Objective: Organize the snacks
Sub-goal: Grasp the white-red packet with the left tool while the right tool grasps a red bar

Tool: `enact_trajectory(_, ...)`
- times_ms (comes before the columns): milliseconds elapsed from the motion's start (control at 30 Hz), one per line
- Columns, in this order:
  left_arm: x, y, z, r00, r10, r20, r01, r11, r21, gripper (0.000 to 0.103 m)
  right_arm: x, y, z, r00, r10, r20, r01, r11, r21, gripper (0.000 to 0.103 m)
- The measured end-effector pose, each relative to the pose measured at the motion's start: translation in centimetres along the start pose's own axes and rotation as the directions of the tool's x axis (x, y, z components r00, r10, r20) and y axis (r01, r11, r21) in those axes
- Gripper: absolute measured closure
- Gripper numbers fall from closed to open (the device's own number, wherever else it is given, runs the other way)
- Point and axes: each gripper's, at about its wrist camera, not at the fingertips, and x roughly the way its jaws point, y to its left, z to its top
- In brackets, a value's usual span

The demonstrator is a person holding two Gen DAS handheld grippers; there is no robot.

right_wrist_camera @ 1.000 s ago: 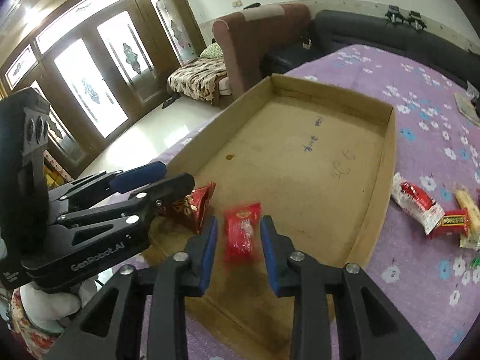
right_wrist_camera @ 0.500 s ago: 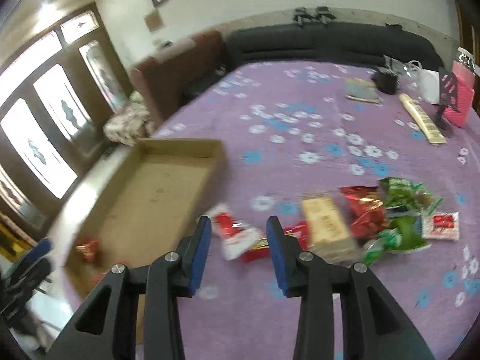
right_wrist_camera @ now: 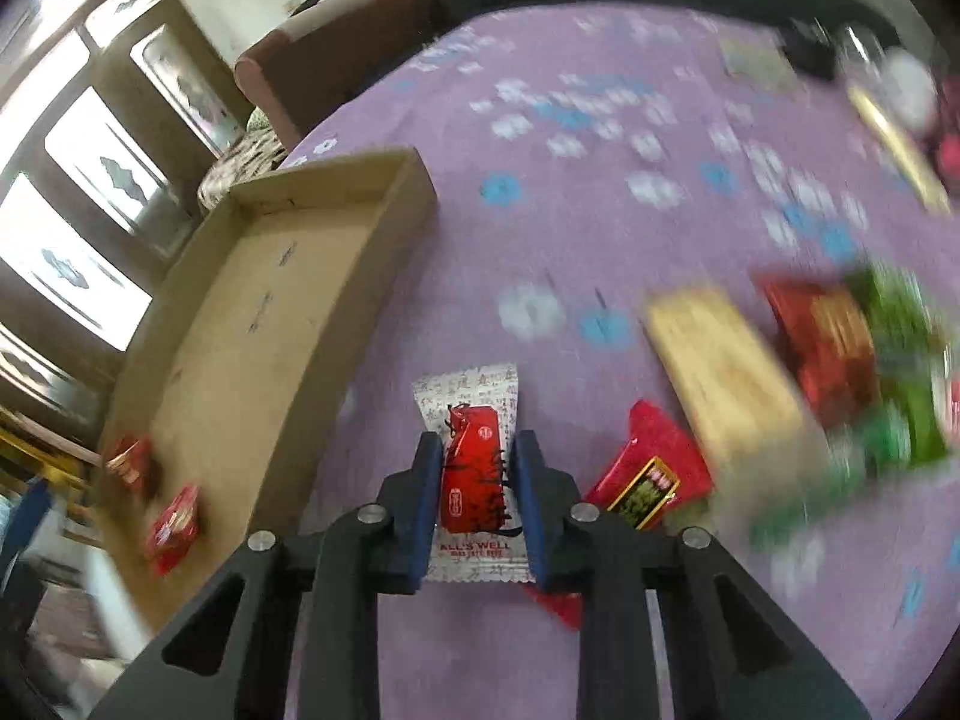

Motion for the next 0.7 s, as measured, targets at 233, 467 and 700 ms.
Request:
enact_trajectory(233, 0.4, -2.2, 0.0, 0.999, -0.049, -0.011, 0.049, 0.998, 0.037, 0.033, -6.4, -3.1, -6.5, 0.988, 0.152, 0.013, -0.153, 0.987, 0.041, 0.076)
enact_trajectory(467, 0.7, -5.6, 0.0, 0.990, -0.135, -0.038, 0.138, 0.987, 0.080, 0.033, -9.0, -4.6, -7.8, 0.993, 0.039, 0.111, -0.043, 0.999, 0.034, 0.068)
enact_trajectory(700, 1.6, -10.1, -1.4, 0.971, -0.204, -0.125, 0.219, 0.968, 0.125, 0.033, -5.0, -4.3, -4.9, 0.987, -0.081, 0.136, 0.074, 0.996, 0.055, 0.068)
